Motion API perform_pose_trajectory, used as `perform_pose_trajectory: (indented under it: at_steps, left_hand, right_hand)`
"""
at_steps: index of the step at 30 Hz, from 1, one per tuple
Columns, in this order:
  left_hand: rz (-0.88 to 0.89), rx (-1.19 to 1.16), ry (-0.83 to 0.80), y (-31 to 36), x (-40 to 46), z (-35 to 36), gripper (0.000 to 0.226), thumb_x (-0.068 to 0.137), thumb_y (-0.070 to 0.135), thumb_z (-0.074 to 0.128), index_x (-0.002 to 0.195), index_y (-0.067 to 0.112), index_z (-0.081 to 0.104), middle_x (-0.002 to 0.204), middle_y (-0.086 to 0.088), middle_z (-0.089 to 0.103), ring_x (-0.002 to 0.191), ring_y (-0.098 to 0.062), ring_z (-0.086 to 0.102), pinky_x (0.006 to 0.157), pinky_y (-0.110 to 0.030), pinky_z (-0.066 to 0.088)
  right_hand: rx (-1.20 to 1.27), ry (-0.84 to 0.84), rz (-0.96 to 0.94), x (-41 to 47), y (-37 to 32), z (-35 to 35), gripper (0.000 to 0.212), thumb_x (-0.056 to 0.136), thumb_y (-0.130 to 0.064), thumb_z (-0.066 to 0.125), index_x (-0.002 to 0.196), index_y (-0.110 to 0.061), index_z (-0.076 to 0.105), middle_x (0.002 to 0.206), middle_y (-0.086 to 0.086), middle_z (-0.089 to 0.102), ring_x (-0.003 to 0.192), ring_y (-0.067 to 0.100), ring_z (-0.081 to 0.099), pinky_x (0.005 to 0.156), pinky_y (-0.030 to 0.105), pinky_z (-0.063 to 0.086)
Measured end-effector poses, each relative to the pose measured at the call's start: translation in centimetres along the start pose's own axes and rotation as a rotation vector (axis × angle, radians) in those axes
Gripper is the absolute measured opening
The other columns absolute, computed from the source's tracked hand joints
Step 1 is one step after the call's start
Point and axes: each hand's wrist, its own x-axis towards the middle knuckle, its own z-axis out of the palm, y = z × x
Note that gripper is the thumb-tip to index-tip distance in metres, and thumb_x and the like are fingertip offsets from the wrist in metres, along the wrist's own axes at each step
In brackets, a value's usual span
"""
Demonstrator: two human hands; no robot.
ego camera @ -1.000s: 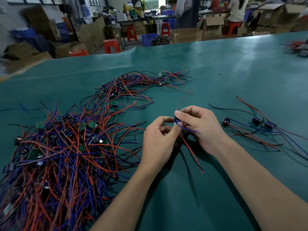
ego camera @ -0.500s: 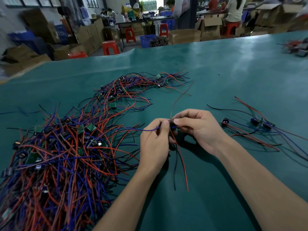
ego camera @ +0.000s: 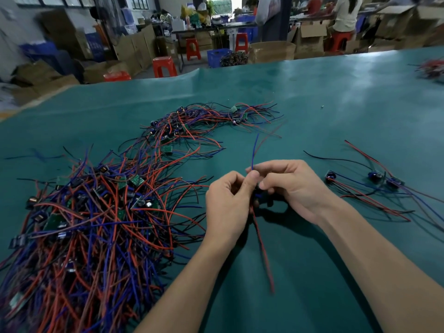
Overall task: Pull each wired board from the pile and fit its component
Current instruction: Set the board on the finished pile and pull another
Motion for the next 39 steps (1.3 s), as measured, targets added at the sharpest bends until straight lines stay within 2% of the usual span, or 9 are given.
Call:
perform_pose_trajectory:
  at_steps: [7, 11, 14, 19, 26, 28, 33, 36, 39]
  left_hand:
    - [-0.001, -0.030, -0.029, 0.3, -0.2, 0.3, 0.039, 0.101, 0.042, 0.057, 0.074, 0.016, 0.068, 0.057, 0.004, 0.062, 0.056, -0.015, 0.062, 0.049, -0.024, 0.044]
    - [0.024, 0.051, -0.126, 0.2, -0.1, 0.3, 0.006, 0.089, 0.027, 0.068, 0.088, 0.022, 0.070, 0.073, -0.002, 0.072, 0.067, -0.011, 0.063, 0.067, -0.034, 0.053]
    - [0.001, 0.090, -0.138, -0.1, 0.0, 0.3, 0.008, 0.092, 0.014, 0.072, 0.087, 0.021, 0.069, 0.059, 0.002, 0.063, 0.059, -0.015, 0.059, 0.062, -0.037, 0.050]
    - [-0.027, 0.121, -0.175, -0.3, 0.1, 0.4, 0.017, 0.092, 0.015, 0.072, 0.077, 0.023, 0.071, 0.053, 0.008, 0.056, 0.057, -0.014, 0.053, 0.059, -0.027, 0.039]
    - [-0.013, 0.077, -0.016, -0.1, 0.1, 0.2, 0.018, 0.097, 0.016, 0.065, 0.080, 0.020, 0.065, 0.055, 0.009, 0.064, 0.052, -0.002, 0.050, 0.053, -0.014, 0.038]
    - [-0.006, 0.046, 0.041, 0.0, 0.0, 0.1, 0.019, 0.099, 0.019, 0.062, 0.081, 0.020, 0.062, 0.058, 0.006, 0.066, 0.050, -0.002, 0.050, 0.051, -0.013, 0.038]
    - [0.032, 0.050, 0.021, -0.2, 0.2, -0.1, 0.019, 0.098, 0.016, 0.063, 0.080, 0.013, 0.066, 0.063, -0.001, 0.067, 0.056, -0.010, 0.053, 0.058, -0.032, 0.046]
    - [0.050, 0.092, -0.042, -0.2, 0.0, 0.0, 0.019, 0.096, 0.017, 0.064, 0.079, 0.013, 0.068, 0.060, 0.000, 0.066, 0.053, -0.011, 0.054, 0.057, -0.032, 0.049]
    - [0.032, 0.117, -0.137, 0.1, -0.3, 0.3, 0.018, 0.091, 0.025, 0.065, 0.077, 0.015, 0.071, 0.057, 0.003, 0.066, 0.052, -0.013, 0.060, 0.059, -0.039, 0.058]
  right_hand:
    - [0.057, 0.028, 0.013, -0.2, -0.2, -0.1, 0.011, 0.065, -0.015, 0.082, 0.075, -0.015, 0.075, 0.077, 0.004, 0.067, 0.065, 0.011, 0.055, 0.064, 0.025, 0.039]
    - [0.170, 0.148, 0.008, 0.1, 0.0, -0.2, 0.006, 0.086, -0.005, 0.072, 0.081, -0.009, 0.071, 0.072, 0.004, 0.063, 0.063, 0.014, 0.052, 0.061, 0.024, 0.044]
    - [0.097, 0.254, -0.042, 0.3, 0.2, 0.1, 0.011, 0.088, -0.007, 0.073, 0.078, -0.008, 0.068, 0.067, 0.005, 0.061, 0.059, 0.017, 0.050, 0.057, 0.028, 0.042]
    - [-0.056, 0.622, -0.249, 0.6, -1.1, -1.8, 0.023, 0.086, -0.005, 0.077, 0.067, -0.014, 0.068, 0.052, -0.004, 0.056, 0.045, 0.008, 0.043, 0.047, 0.020, 0.038]
    - [0.230, 1.196, -0.300, 0.0, -2.6, -6.5, 0.026, 0.095, -0.011, 0.066, 0.070, -0.015, 0.060, 0.065, 0.003, 0.063, 0.049, 0.009, 0.058, 0.058, 0.027, 0.051]
    - [0.022, 1.062, -0.212, 0.0, -2.1, -5.3, 0.028, 0.094, -0.020, 0.065, 0.067, -0.016, 0.063, 0.059, -0.002, 0.065, 0.046, 0.009, 0.056, 0.048, 0.028, 0.045]
    - [-0.452, 0.302, -0.165, -0.1, 0.3, 2.5, 0.033, 0.080, -0.050, 0.070, 0.076, -0.018, 0.073, 0.067, -0.001, 0.070, 0.060, 0.010, 0.060, 0.056, 0.034, 0.050]
    - [-0.481, 0.385, -0.322, 0.0, 0.1, 2.5, 0.019, 0.084, -0.033, 0.076, 0.076, -0.016, 0.072, 0.065, -0.007, 0.068, 0.059, 0.005, 0.056, 0.062, 0.032, 0.049]
    - [-0.432, 0.642, -0.420, -0.2, -3.1, 0.0, 0.015, 0.090, -0.024, 0.075, 0.077, -0.018, 0.073, 0.075, 0.008, 0.071, 0.066, 0.013, 0.056, 0.068, 0.053, 0.054]
